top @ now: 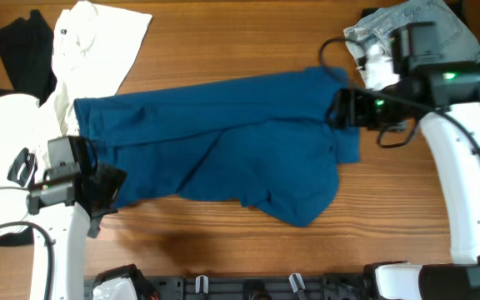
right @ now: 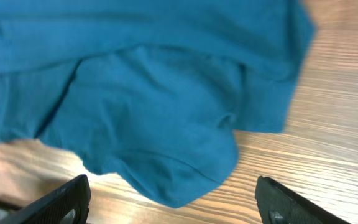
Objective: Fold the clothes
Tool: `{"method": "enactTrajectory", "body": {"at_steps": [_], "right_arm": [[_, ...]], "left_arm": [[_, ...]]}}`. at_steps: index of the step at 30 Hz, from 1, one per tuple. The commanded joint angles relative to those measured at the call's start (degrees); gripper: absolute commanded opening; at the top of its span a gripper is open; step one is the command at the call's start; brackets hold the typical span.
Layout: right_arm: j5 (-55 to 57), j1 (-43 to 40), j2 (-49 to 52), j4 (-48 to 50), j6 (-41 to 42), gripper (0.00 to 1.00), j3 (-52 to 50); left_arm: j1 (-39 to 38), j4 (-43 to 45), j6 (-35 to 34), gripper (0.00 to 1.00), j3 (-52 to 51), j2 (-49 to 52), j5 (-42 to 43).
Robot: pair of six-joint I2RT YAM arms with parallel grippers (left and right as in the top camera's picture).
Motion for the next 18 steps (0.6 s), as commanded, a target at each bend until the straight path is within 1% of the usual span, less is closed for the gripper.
{"method": "enactTrajectory", "body": {"at_steps": [1, 2, 5, 7, 9, 10, 11, 12, 13, 14, 15, 16, 17, 18], "right_arm": [[-1.4, 4.2, 0.4, 3.3, -1.6, 0.84, -4.8], [-1.4, 5.0, 0.4, 4.3, -1.3, 0.84, -6.2], [-1.4, 6.0, 0.4, 6.0, -1.2, 0.83, -8.6], [-1.4, 6.0, 0.5, 6.1, -1.2, 0.82, -8.6], [-1.4, 6.0, 0.5, 6.1, -1.2, 0.80, -8.6], [-1.4, 6.0, 0.5, 5.9, -1.2, 0.80, -8.6], [-1.5, 6.0, 0.5, 5.3, -1.2, 0.78, -8.6], [-2.7, 6.0, 0.5, 4.8, -1.4, 0.77, -8.6], [-4.5, 6.1, 0.5, 4.5, -1.8, 0.76, -8.6], [-6.8, 7.1, 0.5, 4.4, -4.7, 0.74, -8.6], [-6.4, 9.2, 0.5, 4.4, -6.1, 0.74, -8.7], [-4.3, 11.3, 0.5, 4.5, -5.7, 0.74, -9.6], [-2.9, 12.7, 0.5, 4.5, -5.3, 0.74, -10.8], [-1.7, 13.9, 0.5, 4.7, -3.1, 0.74, -13.4]], "left_arm": [[3.5, 8.8, -3.5, 0.98, -8.7, 0.0, -1.4], [4.7, 11.5, -3.4, 0.93, -10.6, 0.3, -1.4], [7.0, 16.8, -3.4, 0.86, -13.3, 2.5, -1.6], [7.2, 20.3, -3.4, 0.80, -13.3, 6.8, -4.2], [7.2, 23.5, -3.2, 0.76, -13.3, 10.6, -4.6], [7.2, 26.1, -3.2, 0.70, -13.3, 13.6, -4.6], [7.2, 28.1, -3.2, 0.55, -13.3, 16.3, -4.6], [7.2, 29.0, -3.2, 0.34, -13.3, 18.6, -4.6], [7.2, 29.4, -3.2, 0.18, -13.3, 20.4, -4.6], [7.2, 29.8, -3.2, 0.04, -13.3, 22.1, -4.5], [7.2, 29.8, -3.2, 0.04, -13.3, 22.9, -4.0], [7.2, 29.8, -3.2, 0.04, -13.3, 22.9, -3.8], [7.2, 29.8, -3.2, 0.04, -13.3, 22.9, -3.7], [7.2, 29.8, -3.2, 0.04, -13.3, 22.9, -3.7]]}}
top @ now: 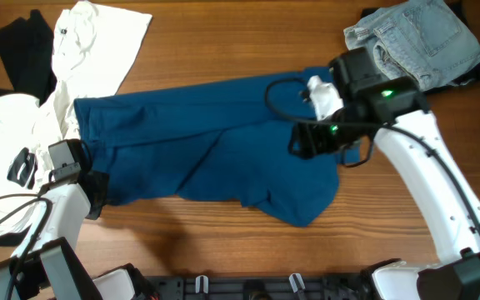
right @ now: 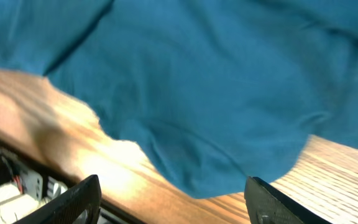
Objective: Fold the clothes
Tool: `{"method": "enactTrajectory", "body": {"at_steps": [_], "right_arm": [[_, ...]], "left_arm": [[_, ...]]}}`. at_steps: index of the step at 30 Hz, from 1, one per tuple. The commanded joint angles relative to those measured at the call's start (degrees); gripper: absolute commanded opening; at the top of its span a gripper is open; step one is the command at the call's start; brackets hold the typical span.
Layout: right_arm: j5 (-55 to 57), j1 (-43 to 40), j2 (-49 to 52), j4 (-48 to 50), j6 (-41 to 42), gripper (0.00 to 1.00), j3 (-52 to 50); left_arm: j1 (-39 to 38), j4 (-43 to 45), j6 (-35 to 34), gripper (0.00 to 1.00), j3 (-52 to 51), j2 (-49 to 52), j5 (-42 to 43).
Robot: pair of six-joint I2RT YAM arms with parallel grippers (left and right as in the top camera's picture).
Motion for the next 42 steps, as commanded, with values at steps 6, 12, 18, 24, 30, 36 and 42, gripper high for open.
{"method": "enactTrajectory", "body": {"at_steps": [6, 12, 18, 24, 30, 36, 42], "right_arm": [[0.0, 5.2, 0.4, 7.1, 11.0, 0.70, -21.2], [5.2, 7.0, 0.4, 10.6, 30.3, 0.66, -30.8], [6.5, 7.6, 0.5, 19.9, 35.1, 0.64, -36.5], [7.2, 7.6, 4.1, 22.1, 32.7, 0.43, -36.8], [5.3, 7.6, 10.1, 21.7, 31.2, 0.06, -36.9], [6.4, 7.1, 7.1, 16.0, 30.1, 0.04, -29.6], [12.4, 6.0, 4.6, 13.7, 22.1, 0.04, -13.0]], "left_arm": [[0.4, 0.3, -0.1, 0.04, -3.5, 4.9, 3.3], [0.4, 0.4, -0.1, 0.04, -3.5, 4.9, 4.3], [0.4, 0.4, -0.1, 0.04, -3.5, 4.9, 4.3], [0.4, 0.4, -0.1, 0.04, -3.5, 4.9, 4.3], [0.4, 0.2, -0.1, 0.04, -3.5, 4.9, 4.3], [0.4, 0.4, -0.1, 0.04, -3.5, 4.9, 4.3], [0.4, 0.5, -0.1, 0.04, -3.5, 4.9, 4.3]]}}
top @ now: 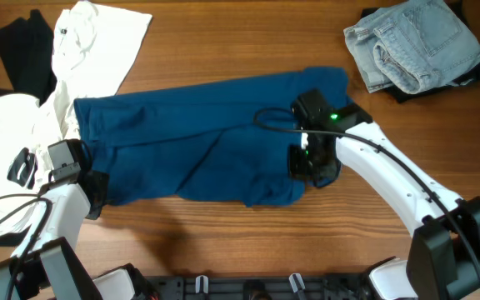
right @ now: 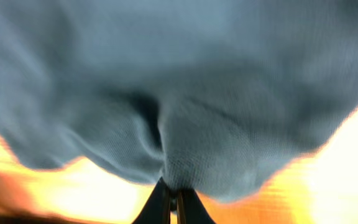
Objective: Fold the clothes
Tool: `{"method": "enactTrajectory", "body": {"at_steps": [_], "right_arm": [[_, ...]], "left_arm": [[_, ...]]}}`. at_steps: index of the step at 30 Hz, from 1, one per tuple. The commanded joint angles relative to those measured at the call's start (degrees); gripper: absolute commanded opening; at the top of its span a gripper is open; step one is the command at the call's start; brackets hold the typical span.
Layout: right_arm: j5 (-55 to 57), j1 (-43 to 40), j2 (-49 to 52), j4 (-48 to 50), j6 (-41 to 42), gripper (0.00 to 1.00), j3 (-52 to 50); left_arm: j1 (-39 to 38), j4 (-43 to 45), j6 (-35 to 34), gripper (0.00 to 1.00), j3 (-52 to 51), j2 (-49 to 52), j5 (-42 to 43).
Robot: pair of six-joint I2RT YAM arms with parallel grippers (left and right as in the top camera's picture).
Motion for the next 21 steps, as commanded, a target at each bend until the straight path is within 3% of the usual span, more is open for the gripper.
{"method": "enactTrajectory", "body": {"at_steps": [1, 3, 5, 7, 9, 11, 14, 17, 21], "right_arm": [[5.6, -2.1, 0.1, 7.6, -3.0, 0.04, 1.3], [5.7, -4.0, 1.6, 12.7, -4.1, 0.04, 1.3], [5.1, -6.4, 4.2, 23.9, -5.6, 0.04, 1.3], [2.1, -7.6, 4.5, 27.5, -6.5, 0.05, 1.6], [-1.3, -7.6, 4.2, 22.0, -8.5, 0.48, 3.5], [-4.4, -7.6, 3.3, 14.9, -8.5, 0.57, 4.9], [-7.3, -5.8, 1.6, 6.8, -11.8, 0.59, 4.6], [-4.7, 0.2, 1.9, 10.9, -13.3, 0.59, -1.5], [-2.9, 2.3, 5.0, 17.4, -12.9, 0.56, -9.6]], "left_arm": [[0.4, 0.3, -0.1, 0.04, -3.6, 4.8, 3.9], [0.4, 0.6, -0.1, 0.04, -3.6, 4.8, 3.9], [0.4, 1.2, -0.1, 0.04, -3.6, 4.8, 3.9], [0.4, 1.4, -0.1, 0.04, -3.6, 4.8, 3.9], [0.4, 1.4, -0.1, 0.04, -3.6, 4.8, 3.9], [0.4, 1.4, -0.1, 0.04, -3.6, 4.8, 3.9], [0.4, 1.4, -0.1, 0.04, -3.6, 4.8, 3.9], [0.4, 1.4, -0.1, 0.04, -3.6, 4.8, 3.9], [0.4, 1.4, -0.1, 0.04, -3.6, 4.8, 3.9]]}}
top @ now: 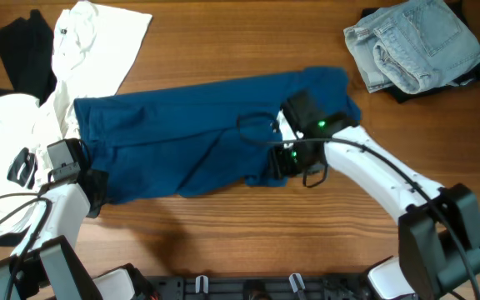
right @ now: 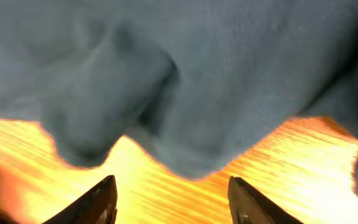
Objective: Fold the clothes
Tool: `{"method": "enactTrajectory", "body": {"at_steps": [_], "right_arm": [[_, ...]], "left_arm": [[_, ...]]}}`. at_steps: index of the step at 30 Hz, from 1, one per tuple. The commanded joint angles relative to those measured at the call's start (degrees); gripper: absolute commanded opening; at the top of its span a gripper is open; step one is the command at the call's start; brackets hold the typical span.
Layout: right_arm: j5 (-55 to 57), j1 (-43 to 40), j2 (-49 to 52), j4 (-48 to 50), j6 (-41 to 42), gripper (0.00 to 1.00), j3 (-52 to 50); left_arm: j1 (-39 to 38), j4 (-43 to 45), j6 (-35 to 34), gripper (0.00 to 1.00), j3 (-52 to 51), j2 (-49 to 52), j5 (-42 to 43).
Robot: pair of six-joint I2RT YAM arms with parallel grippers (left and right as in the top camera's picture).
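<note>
A blue garment [top: 207, 137] lies spread across the middle of the wooden table [top: 223, 242], its right end rumpled and drawn in. My right gripper [top: 288, 163] hangs over its lower right edge. In the right wrist view the right gripper [right: 169, 182] is open, both fingers [right: 98, 202] over bare wood, with the cloth's wavy edge [right: 185, 149] just ahead and nothing between them. My left gripper [top: 92, 190] sits at the garment's lower left corner; its jaws are too small to read.
White clothes [top: 98, 37] and a black cloth [top: 23, 50] lie at the back left, and another white piece [top: 7, 133] lies by the left arm. Folded jeans [top: 415, 42] rest at the back right. The arm bases stand along the front edge.
My right gripper was shut on a fold of the blue cloth; now it is open and the cloth lies free on the table. It sits slightly further left. The left arm has not moved.
My right gripper stood open at the garment's far right end while a flap hung toward the front right. Then it was open over the right part, then shut on the flap, which lay drawn in. Now the flap is released, and the garment looks shorter on the right.
</note>
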Motion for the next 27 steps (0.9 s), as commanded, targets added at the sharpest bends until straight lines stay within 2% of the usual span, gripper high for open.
{"method": "enactTrajectory", "body": {"at_steps": [1, 6, 7, 8, 10, 12, 14, 17, 19, 22, 27], "right_arm": [[2.5, 0.2, 2.8, 3.5, -0.9, 0.55, -5.0], [2.5, 0.2, 4.5, 8.7, 0.5, 0.48, -5.3], [2.5, 0.2, 4.5, 8.7, 0.5, 0.42, -5.3], [2.7, 0.2, 4.5, 8.7, 0.6, 0.24, -5.3], [3.0, 0.2, 4.4, 8.4, 1.2, 0.05, -5.3], [2.8, -0.4, 3.2, 6.3, 2.5, 0.04, -4.2], [2.3, -1.3, -0.1, 0.0, 2.5, 0.04, 1.0], [2.3, -3.6, -7.2, -10.9, 1.7, 0.04, 9.8], [2.3, -5.7, -11.5, -17.3, 0.8, 0.04, 13.2], [2.3, -7.6, -18.6, -25.3, 1.1, 0.04, 15.8], [2.3, -7.6, -28.4, -35.2, 5.0, 0.04, 15.9]], "left_arm": [[0.3, -0.2, -0.1, 0.04, -3.5, 4.6, 3.7], [0.3, -0.3, -0.1, 0.04, -3.5, 4.6, 3.7], [0.3, -0.3, -0.1, 0.04, -3.5, 4.6, 3.7], [0.3, -0.3, 0.0, 0.04, -3.5, 4.6, 3.7], [0.3, -0.3, 0.9, 0.04, -3.5, 4.6, 3.7], [0.3, -0.5, 1.6, 0.04, -3.2, 4.4, 5.1], [0.3, -5.0, 10.2, 0.04, 0.3, 2.0, 14.1], [0.3, -16.2, 19.6, 0.04, 6.5, -3.0, 19.1], [0.3, -23.7, 23.9, 0.04, 10.1, -7.3, 19.0], [0.3, -30.3, 25.5, 0.04, 12.3, -15.4, 19.0], [0.3, -33.9, 28.3, 0.04, 12.4, -27.3, 18.4]]}}
